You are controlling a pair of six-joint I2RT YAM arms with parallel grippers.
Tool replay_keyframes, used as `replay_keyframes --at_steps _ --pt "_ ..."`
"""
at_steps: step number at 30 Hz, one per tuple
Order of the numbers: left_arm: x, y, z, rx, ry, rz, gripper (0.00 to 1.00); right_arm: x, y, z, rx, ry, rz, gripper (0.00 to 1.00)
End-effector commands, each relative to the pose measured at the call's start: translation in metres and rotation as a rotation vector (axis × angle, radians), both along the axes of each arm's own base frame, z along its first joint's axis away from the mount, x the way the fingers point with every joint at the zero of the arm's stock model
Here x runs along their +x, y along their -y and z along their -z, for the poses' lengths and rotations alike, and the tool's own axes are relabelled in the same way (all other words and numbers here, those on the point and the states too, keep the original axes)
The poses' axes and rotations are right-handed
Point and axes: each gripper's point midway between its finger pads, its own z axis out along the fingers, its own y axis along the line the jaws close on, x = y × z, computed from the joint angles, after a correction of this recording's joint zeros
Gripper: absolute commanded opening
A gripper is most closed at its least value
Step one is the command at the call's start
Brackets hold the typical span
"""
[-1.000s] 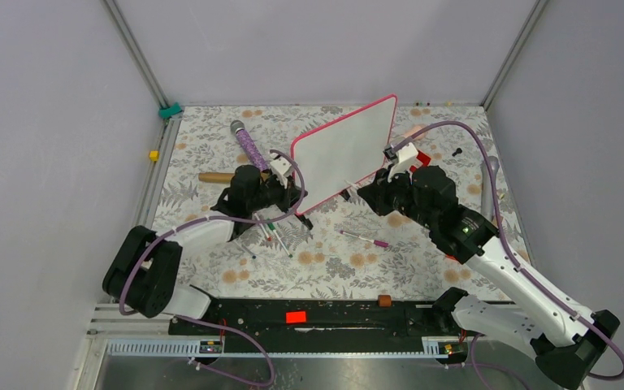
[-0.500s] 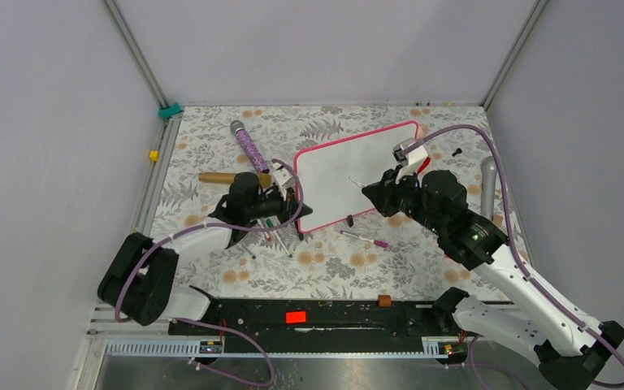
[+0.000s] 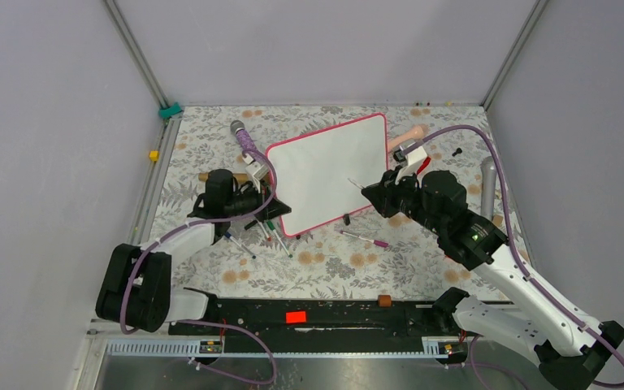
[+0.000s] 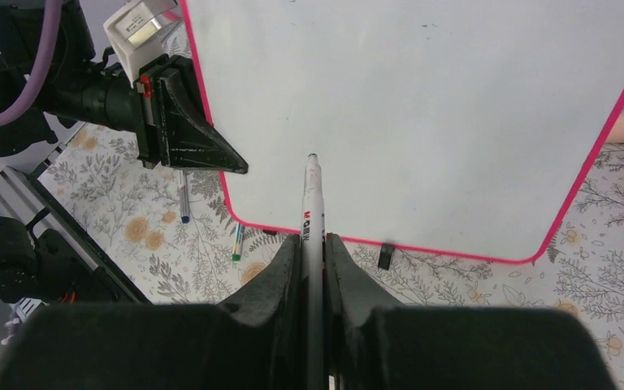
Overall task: Write a sentence on the whiteboard
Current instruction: Pick up the whiteboard from the whiteboard stand.
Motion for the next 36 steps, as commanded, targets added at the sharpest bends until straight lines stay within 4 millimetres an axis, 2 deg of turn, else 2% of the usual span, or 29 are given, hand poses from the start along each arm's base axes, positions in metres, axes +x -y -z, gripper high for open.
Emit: replay_keyframes --at_steps 1,11,14,19,23,26,28,31,34,36 --pt "0.023 -0.018 -0.019 0.019 0.143 -0.085 0.00 -0.005 -0.006 -0.030 0.060 0.054 -0.035 0.00" --pt "0.027 -0.008 -0.033 -0.014 0.141 0.004 0.00 -0.007 -0.005 -0.032 0.069 0.055 -0.035 0.00" --pt "0.028 -0.003 -0.051 -0.063 0.162 0.080 0.00 -0.006 -0.007 -0.031 0.071 0.049 -0.040 0.00" --pt "0.038 -0.017 -0.069 -0.167 0.130 0.147 0.00 -0.006 -0.010 -0.033 0.074 0.042 -0.051 0.00" --pt "0.050 -0.032 -0.062 -0.275 0.056 0.206 0.00 -0.005 -0.011 -0.031 0.069 0.035 -0.052 0.00" --pt "0.055 -0.035 -0.054 -0.334 -0.001 0.244 0.00 -0.005 -0.013 -0.031 0.070 0.029 -0.056 0.00" --pt "0.055 -0.037 -0.058 -0.392 -0.036 0.255 0.00 -0.004 -0.013 -0.031 0.069 0.026 -0.054 0.00" --pt "0.059 -0.037 -0.039 -0.427 -0.202 0.249 0.00 -0.004 -0.012 -0.034 0.072 0.032 -0.049 0.00" --pt "0.049 -0.031 -0.029 -0.435 -0.208 0.228 0.00 -0.005 -0.008 -0.034 0.069 0.042 -0.039 0.00" --pt "0.037 -0.032 -0.013 -0.403 -0.083 0.182 0.00 -0.005 -0.005 -0.033 0.061 0.045 -0.031 0.00"
